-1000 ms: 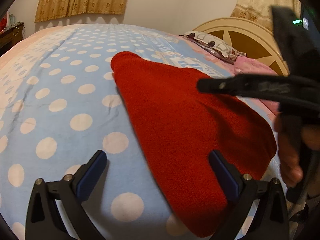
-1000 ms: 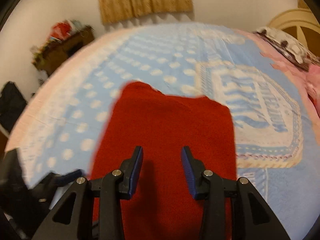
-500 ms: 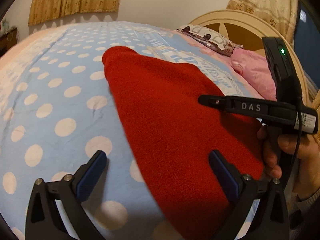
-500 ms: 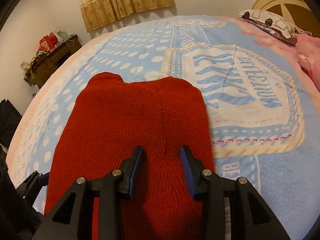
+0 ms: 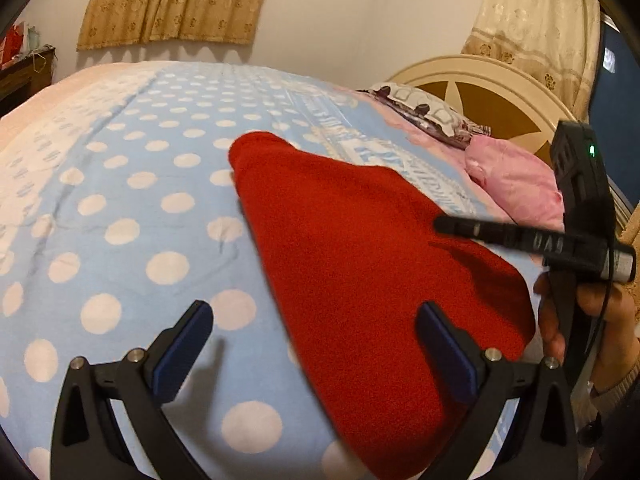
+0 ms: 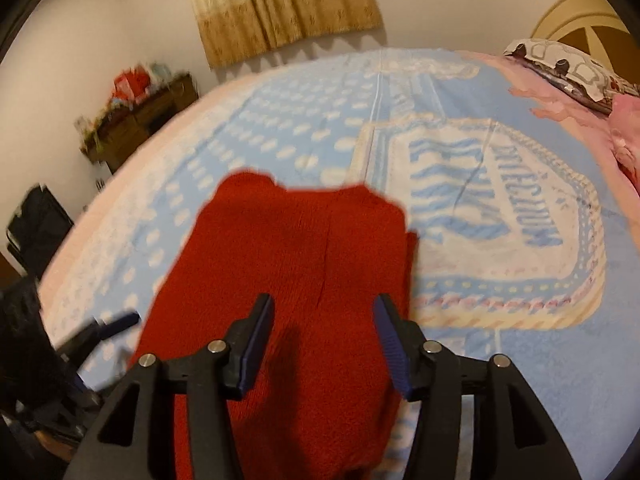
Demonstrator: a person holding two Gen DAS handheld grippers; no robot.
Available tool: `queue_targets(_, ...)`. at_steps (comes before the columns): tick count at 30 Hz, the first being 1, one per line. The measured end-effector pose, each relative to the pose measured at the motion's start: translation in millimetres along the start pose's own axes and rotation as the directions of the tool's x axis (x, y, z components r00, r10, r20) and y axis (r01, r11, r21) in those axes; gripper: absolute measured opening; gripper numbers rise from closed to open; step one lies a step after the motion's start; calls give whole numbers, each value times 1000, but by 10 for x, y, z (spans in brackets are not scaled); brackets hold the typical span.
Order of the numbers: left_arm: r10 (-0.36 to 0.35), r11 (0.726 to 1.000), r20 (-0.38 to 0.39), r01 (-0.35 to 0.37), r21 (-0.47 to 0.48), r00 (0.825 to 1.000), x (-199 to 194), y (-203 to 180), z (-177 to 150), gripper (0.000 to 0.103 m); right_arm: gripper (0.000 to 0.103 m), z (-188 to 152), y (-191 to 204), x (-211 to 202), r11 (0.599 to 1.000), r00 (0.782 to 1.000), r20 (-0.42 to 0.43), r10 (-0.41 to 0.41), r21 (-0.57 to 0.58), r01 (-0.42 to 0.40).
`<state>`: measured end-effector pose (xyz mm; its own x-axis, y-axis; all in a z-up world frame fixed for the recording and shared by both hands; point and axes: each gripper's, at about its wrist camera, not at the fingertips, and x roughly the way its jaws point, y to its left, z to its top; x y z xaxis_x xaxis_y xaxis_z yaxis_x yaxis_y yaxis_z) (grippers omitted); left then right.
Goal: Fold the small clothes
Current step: 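Move both open grippers onto the edges of the folded red sweater, then close the right gripper on the sweater edge while the left gripper closes beside it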
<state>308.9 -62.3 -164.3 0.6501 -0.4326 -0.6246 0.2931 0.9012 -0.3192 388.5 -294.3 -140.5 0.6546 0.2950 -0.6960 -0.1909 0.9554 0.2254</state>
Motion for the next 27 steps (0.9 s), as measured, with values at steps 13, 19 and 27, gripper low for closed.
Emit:
queue_targets(13, -40, 999, -94, 39, -11, 995, 204, -11, -49, 103, 64, 169, -558, 644, 985, 991, -106, 84, 158, -67)
queue_targets(19, -41, 999, -94, 40, -8, 995, 206, -14, -52, 103, 64, 212, -623, 791, 973, 987, -66, 147, 191, -132)
queue_targets(27, -46, 999, -97, 45, -7, 994, 205, -7, -63, 103, 64, 234, -680, 902, 955, 974, -37, 221, 213, -209)
